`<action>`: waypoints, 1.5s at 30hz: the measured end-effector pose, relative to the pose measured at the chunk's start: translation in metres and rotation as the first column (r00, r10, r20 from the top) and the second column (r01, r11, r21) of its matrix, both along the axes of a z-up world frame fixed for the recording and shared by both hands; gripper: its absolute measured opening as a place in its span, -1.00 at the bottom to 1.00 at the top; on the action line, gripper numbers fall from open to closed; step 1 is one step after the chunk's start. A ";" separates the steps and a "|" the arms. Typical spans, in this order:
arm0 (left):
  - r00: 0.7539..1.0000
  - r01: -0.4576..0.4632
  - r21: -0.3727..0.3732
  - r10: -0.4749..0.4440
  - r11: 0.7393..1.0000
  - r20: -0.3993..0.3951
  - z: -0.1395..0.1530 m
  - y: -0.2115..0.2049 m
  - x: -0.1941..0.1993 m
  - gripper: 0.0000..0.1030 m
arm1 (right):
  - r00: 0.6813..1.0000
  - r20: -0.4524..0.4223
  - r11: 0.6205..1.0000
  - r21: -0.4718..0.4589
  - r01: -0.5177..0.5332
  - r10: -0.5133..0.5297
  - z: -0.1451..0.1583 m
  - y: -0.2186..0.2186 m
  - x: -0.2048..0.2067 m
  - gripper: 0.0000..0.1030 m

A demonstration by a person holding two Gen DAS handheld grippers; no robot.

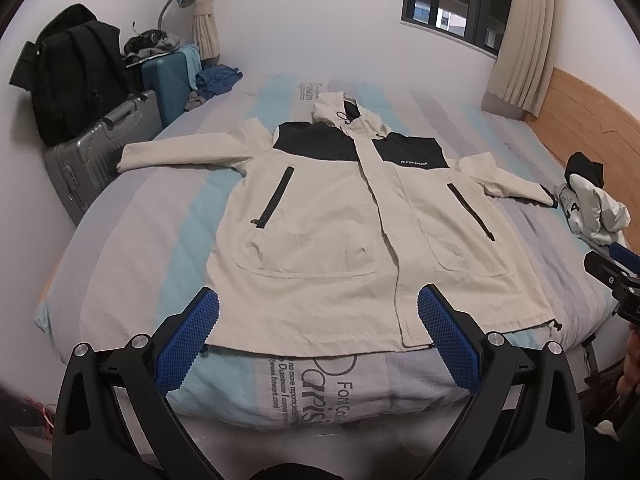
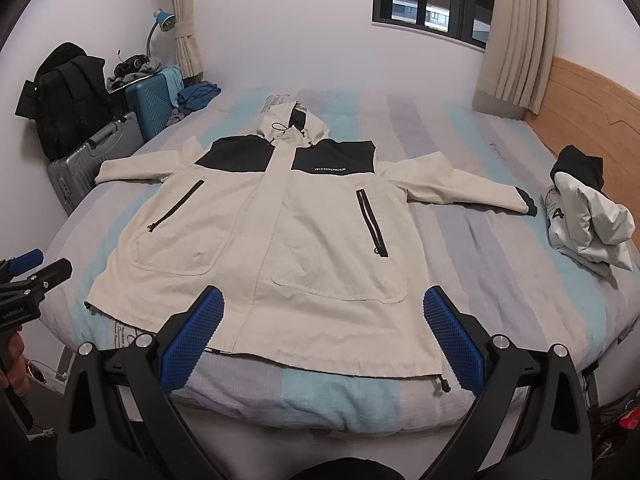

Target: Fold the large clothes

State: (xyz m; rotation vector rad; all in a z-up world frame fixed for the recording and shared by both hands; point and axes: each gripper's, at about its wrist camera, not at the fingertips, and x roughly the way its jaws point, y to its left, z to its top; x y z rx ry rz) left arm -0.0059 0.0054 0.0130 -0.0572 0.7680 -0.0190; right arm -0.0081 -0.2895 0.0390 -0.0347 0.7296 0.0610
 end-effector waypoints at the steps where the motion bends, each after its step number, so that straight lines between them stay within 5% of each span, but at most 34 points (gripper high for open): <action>1: 1.000 0.001 -0.002 -0.001 1.000 0.000 0.001 0.000 0.001 0.88 | 1.000 0.000 1.000 0.000 0.002 -0.002 0.002 0.000 0.001 0.86; 16: 0.997 0.052 -0.030 -0.054 0.998 -0.059 0.045 0.026 0.029 0.88 | 0.995 -0.065 0.997 -0.026 0.070 -0.071 0.055 0.023 0.018 0.86; 26: 0.988 0.089 -0.034 -0.093 0.995 -0.125 0.078 0.040 0.082 0.88 | 0.985 -0.123 0.992 -0.029 0.120 -0.122 0.095 0.035 0.061 0.86; 34: 0.985 0.038 -0.005 -0.038 0.999 -0.166 0.054 0.032 0.185 0.88 | 0.987 -0.139 0.996 0.003 0.084 -0.082 0.063 0.011 0.186 0.86; 45: 0.970 -0.027 0.084 0.047 0.996 -0.238 -0.009 0.025 0.356 0.88 | 0.957 -0.249 0.988 0.005 0.157 -0.151 -0.034 -0.092 0.380 0.86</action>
